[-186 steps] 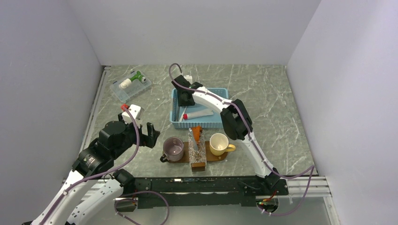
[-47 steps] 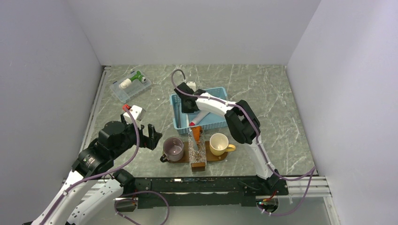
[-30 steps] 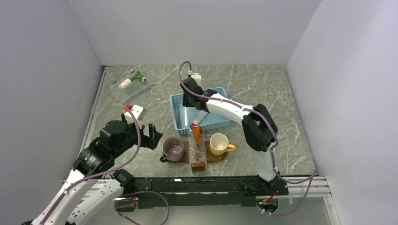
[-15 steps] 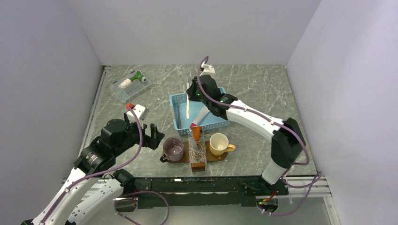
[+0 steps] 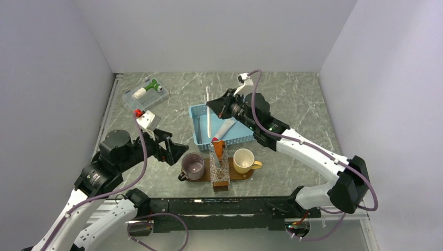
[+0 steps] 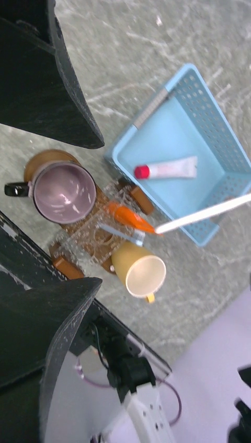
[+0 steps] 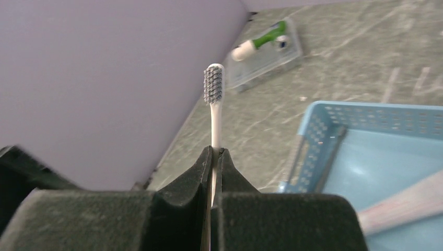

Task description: Prepare toiletry sets of a toothbrush and toothpaste on the tray

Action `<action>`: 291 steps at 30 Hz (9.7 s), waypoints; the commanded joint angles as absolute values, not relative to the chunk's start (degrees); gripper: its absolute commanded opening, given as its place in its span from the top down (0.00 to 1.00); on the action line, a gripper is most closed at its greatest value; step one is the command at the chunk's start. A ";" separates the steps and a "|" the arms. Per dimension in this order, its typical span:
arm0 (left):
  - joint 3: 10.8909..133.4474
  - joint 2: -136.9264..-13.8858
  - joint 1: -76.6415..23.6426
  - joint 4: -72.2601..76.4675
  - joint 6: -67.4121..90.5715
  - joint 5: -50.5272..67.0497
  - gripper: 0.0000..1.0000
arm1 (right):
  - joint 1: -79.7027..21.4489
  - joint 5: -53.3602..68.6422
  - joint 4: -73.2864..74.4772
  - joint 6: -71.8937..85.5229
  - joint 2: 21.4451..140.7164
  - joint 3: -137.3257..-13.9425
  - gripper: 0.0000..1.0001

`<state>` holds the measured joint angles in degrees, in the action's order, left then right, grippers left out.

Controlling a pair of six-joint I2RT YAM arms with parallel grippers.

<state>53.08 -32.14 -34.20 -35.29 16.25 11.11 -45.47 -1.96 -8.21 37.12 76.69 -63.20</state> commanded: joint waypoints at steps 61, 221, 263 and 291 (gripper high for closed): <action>52.40 -33.20 -33.90 -17.21 29.44 34.35 1.00 | -51.27 21.02 -37.84 51.12 66.04 -51.59 0.48; 41.90 -31.80 -38.70 -31.96 11.01 44.30 1.00 | -48.43 41.29 45.94 16.90 80.67 -98.11 0.36; 42.72 -30.62 -39.42 -33.30 11.25 39.05 0.40 | -53.45 30.98 51.06 11.98 78.94 -94.12 1.00; 44.01 -28.88 -39.16 -35.95 12.06 25.93 0.01 | -70.84 -15.91 59.60 19.26 70.37 -87.43 1.00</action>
